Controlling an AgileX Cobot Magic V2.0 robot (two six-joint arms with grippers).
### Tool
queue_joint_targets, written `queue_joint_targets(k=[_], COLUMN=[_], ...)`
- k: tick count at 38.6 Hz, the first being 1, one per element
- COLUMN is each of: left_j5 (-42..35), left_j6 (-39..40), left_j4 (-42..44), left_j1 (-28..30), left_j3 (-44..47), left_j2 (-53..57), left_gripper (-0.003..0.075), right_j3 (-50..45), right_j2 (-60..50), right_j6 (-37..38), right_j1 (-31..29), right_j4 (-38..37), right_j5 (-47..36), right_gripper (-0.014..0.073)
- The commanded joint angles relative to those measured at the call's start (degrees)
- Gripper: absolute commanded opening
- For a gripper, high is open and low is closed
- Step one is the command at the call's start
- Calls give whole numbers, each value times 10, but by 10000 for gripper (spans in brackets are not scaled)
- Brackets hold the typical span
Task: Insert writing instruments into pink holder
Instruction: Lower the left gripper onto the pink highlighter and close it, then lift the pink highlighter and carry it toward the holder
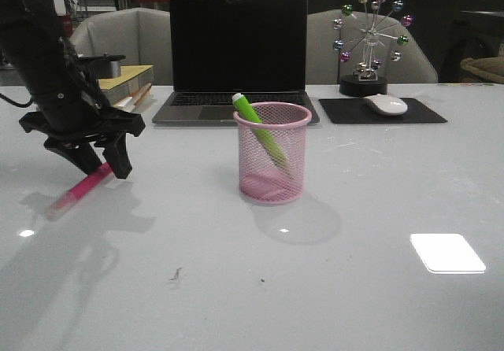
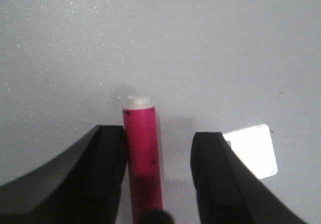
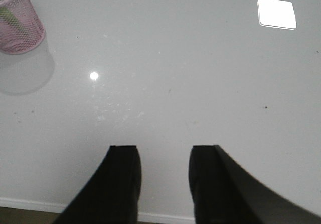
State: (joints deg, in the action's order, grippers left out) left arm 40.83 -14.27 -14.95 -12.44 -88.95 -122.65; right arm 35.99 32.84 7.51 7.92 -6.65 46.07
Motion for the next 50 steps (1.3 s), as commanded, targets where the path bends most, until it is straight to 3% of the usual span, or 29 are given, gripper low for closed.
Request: queue_joint_targets(k=[1, 6, 14, 23, 38, 50], left_j5=[11, 29, 59, 70, -105, -264], left_j6=[5, 5, 5, 5, -1, -4], left_j4=[-6, 17, 62, 27, -54, -54], left_j1=[-3, -3, -3, -3, -12, -105], left_j3=[-8, -8, -8, -14, -15, -14], left_j2=[11, 6, 5, 16, 166, 257], left_gripper=[255, 95, 100, 99, 99, 99], right_j3=[16, 16, 16, 16, 16, 16], right_j2=[0, 0, 0, 0, 0, 0], right_j6=[1, 1, 1, 1, 1, 1], right_j1=[-3, -3, -3, -3, -3, -3], right_j4=[-6, -9, -17, -17, -17, -18], right_j5=[-26, -27, -27, -27, -27, -27], right_gripper=[372, 372, 372, 372, 372, 372])
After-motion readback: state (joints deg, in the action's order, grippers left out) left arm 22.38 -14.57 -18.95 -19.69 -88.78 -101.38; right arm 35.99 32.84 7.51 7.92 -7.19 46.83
